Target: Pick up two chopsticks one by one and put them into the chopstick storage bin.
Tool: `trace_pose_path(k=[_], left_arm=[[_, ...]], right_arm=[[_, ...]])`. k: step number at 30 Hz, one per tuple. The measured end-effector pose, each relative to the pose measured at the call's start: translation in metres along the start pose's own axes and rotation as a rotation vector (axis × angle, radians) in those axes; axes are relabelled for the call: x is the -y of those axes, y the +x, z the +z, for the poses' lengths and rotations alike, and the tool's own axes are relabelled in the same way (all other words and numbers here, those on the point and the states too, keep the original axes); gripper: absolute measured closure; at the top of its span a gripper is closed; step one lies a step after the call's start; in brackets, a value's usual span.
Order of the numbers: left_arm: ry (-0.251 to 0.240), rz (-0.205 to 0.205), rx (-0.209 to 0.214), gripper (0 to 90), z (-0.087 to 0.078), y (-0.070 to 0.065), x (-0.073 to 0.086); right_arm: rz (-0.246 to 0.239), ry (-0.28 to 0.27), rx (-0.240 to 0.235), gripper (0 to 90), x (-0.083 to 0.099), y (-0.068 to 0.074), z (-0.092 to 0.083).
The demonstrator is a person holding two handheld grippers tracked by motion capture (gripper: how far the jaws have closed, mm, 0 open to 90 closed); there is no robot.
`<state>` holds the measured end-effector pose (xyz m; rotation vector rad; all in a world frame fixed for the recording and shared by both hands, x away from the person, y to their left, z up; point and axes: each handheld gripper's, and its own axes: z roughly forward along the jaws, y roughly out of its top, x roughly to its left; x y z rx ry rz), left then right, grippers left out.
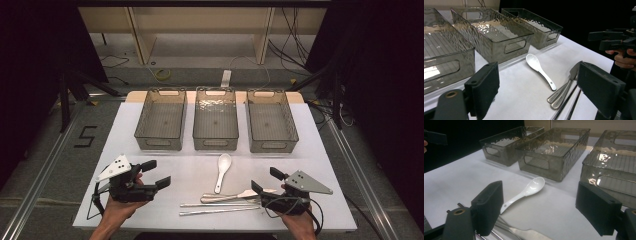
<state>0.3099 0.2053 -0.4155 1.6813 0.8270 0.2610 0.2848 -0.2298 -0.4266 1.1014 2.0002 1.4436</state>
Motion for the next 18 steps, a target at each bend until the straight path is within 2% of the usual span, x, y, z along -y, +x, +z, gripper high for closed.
trace_pose_path(k=[4, 7, 10, 18], left_arm=[[0.012, 0.003, -0.002, 17.7, 0.001, 0.0, -0.001], [0.039, 0.008, 0.003, 17.7, 0.003, 0.0, -0.003], [0.098, 0.003, 0.023, 17.7, 0.01, 0.0, -0.005], [0.258, 0.08, 0.016, 18.0, 0.029, -0.01, -0.011]], right_arm=[[0.003, 0.001, -0.002, 23.1, 0.0, 0.0, 0.0], [0.005, 0.001, -0.004, 23.2, 0.0, 0.0, 0.0], [0.001, 0.005, -0.001, 23.2, 0.0, 0.0, 0.002], [-0.003, 0.013, -0.03, 27.0, 0.0, 0.0, 0.002]])
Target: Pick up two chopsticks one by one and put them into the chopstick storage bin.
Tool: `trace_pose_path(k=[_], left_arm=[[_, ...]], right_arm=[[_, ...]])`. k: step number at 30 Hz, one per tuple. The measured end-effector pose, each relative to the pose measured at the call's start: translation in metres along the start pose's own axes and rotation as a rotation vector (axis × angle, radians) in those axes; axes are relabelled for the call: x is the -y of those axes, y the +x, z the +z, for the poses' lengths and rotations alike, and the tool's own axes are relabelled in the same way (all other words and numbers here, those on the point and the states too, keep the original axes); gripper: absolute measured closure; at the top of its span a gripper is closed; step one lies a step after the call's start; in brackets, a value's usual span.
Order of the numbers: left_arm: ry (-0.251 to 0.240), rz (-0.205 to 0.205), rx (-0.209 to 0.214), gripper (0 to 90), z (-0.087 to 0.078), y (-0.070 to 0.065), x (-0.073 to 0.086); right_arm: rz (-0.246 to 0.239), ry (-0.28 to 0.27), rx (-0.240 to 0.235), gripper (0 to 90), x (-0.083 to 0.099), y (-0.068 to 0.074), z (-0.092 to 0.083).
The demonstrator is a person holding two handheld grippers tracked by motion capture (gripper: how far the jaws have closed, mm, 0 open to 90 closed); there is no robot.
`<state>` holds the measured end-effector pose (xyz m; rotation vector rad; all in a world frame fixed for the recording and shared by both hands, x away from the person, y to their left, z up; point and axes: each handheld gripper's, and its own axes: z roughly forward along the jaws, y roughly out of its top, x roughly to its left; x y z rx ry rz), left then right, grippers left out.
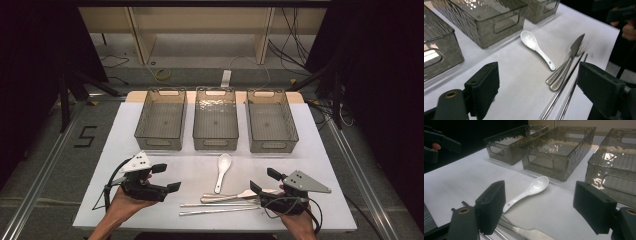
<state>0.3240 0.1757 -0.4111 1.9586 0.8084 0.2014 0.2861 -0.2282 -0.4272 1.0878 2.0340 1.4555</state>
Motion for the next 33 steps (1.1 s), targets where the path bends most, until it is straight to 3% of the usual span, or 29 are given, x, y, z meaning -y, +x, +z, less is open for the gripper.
trace_pose_path(k=[1, 5, 7, 11, 14, 15, 16, 17, 19, 21, 25, 33], left_arm=[[0.03, 0.009, 0.011, 18.6, 0.004, -0.002, -0.003], [0.077, 0.021, 0.032, 20.3, 0.011, -0.006, -0.009], [0.13, 0.051, 0.044, 22.5, 0.02, -0.012, -0.013], [0.186, 0.082, 0.077, 25.7, 0.028, -0.019, -0.015], [0.297, 0.127, 0.104, 31.2, 0.04, -0.03, -0.013], [0.297, 0.127, 0.104, 32.7, 0.04, -0.03, -0.013], [0.365, 0.167, 0.114, 34.0, 0.046, -0.036, -0.012], [0.365, 0.167, 0.114, 35.1, 0.046, -0.036, -0.012], [0.438, 0.213, 0.129, 37.9, 0.056, -0.044, -0.011], [0.457, 0.22, 0.129, 41.1, 0.059, -0.046, -0.01], [0.557, 0.263, 0.137, 47.5, 0.075, -0.05, -0.007], [0.65, 0.306, 0.146, 57.8, 0.091, -0.057, 0.0]], right_arm=[[-0.001, 0.002, -0.002, 27.3, 0.0, 0.0, 0.0], [-0.002, 0.005, -0.005, 28.3, 0.0, 0.0, 0.0], [-0.001, 0.005, -0.009, 28.4, 0.0, -0.001, 0.001], [-0.003, 0.014, -0.011, 28.4, 0.0, -0.001, 0.001], [-0.005, 0.02, -0.015, 29.6, 0.0, -0.001, 0.001], [-0.005, 0.02, -0.015, 29.6, 0.0, -0.001, 0.001], [-0.003, 0.018, -0.019, 31.0, 0.001, -0.001, 0.001], [-0.003, 0.018, -0.019, 31.0, 0.001, -0.001, 0.001], [-0.004, 0.02, -0.025, 32.1, 0.001, -0.001, 0.001], [0.0, 0.023, -0.029, 32.5, 0.001, -0.001, 0.001], [0.006, 0.028, -0.034, 33.1, 0.001, -0.002, 0.001], [0.008, 0.037, -0.036, 33.5, 0.001, -0.002, 0.002]])
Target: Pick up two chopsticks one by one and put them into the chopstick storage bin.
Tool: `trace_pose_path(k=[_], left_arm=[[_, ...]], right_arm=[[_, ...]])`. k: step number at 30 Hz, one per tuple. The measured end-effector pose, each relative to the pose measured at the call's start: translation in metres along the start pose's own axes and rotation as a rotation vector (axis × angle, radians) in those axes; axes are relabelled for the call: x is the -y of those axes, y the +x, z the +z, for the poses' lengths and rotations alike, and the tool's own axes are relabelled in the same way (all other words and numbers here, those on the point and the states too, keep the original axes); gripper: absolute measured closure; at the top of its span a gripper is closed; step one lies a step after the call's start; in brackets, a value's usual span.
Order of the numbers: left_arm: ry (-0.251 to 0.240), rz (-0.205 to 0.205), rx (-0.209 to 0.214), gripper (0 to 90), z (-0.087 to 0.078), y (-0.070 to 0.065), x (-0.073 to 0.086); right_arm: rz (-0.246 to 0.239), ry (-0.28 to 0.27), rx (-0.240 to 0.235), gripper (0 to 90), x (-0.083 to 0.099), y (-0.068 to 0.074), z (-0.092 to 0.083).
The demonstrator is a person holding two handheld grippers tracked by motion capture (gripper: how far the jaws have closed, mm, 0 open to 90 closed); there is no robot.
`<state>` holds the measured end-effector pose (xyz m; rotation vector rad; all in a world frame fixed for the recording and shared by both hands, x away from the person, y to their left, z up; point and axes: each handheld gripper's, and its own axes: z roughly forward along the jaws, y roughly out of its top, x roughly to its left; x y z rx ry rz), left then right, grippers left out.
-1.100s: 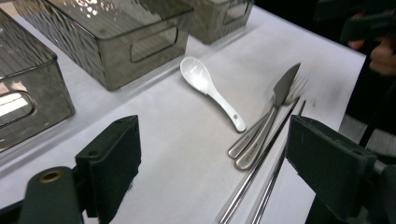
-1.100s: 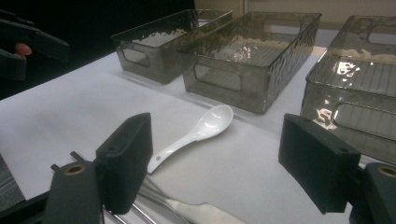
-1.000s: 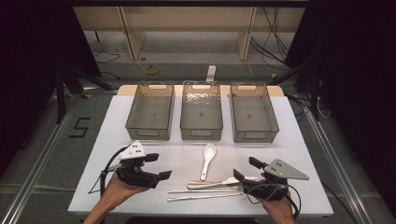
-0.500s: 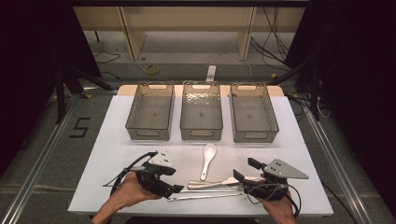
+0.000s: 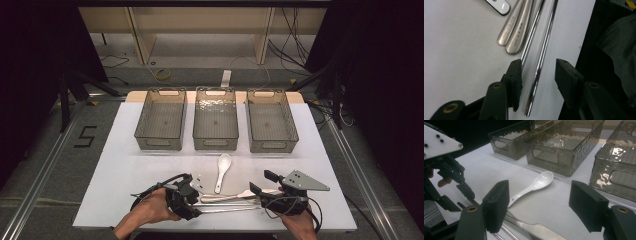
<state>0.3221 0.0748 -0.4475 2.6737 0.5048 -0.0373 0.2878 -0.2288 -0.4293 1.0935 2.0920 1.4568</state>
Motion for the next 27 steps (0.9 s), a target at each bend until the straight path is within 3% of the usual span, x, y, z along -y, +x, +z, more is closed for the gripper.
trace_pose_path(k=[12, 26, 27], left_arm=[[0.082, 0.055, -0.019, 70.2, 0.012, -0.003, -0.006], [0.123, 0.107, -0.029, 79.8, 0.02, -0.007, -0.01], [0.136, 0.131, -0.038, 80.7, 0.02, -0.008, -0.011]], right_arm=[[-0.004, 0.007, -0.002, 33.8, 0.0, 0.0, 0.0], [-0.002, 0.018, -0.021, 34.5, 0.0, 0.001, 0.002], [-0.002, 0.019, -0.02, 34.6, 0.0, 0.001, 0.002]])
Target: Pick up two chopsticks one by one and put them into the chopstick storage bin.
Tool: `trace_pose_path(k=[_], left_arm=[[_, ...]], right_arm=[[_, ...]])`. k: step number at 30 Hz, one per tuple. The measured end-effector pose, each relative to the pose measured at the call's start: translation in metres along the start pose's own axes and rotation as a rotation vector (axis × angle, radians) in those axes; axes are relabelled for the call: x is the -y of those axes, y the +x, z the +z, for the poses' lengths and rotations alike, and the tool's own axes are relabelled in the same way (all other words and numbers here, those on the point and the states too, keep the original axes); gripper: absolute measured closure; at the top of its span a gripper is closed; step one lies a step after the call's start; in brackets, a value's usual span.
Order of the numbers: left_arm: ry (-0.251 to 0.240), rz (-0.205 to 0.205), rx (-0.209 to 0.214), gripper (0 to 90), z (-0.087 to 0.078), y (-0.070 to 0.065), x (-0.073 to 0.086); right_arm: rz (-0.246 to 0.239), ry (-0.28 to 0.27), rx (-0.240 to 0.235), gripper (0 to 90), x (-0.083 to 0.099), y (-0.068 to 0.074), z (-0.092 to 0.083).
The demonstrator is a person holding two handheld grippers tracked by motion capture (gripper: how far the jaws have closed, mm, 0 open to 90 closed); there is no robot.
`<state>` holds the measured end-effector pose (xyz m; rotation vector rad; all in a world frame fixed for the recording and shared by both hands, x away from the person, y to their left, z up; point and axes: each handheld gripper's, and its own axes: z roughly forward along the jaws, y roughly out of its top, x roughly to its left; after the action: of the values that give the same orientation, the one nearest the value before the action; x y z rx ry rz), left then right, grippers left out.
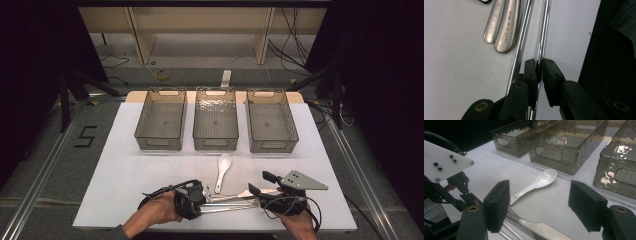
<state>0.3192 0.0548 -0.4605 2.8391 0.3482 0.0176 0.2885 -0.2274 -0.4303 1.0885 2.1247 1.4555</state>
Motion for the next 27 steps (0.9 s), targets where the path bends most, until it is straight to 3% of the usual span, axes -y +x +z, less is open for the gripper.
trace_pose_path(k=[11, 27], left_arm=[[0.006, 0.081, -0.016, 83.9, 0.0002, -0.0039, -0.0014], [-0.016, 0.091, 0.009, 84.4, -0.0071, -0.0021, 0.0033]], right_arm=[[0.0, 0.002, -0.003, 35.0, -0.0001, 0.0001, 0.0003], [-0.008, 0.006, -0.007, 35.1, -0.0002, 0.0009, 0.0003]])
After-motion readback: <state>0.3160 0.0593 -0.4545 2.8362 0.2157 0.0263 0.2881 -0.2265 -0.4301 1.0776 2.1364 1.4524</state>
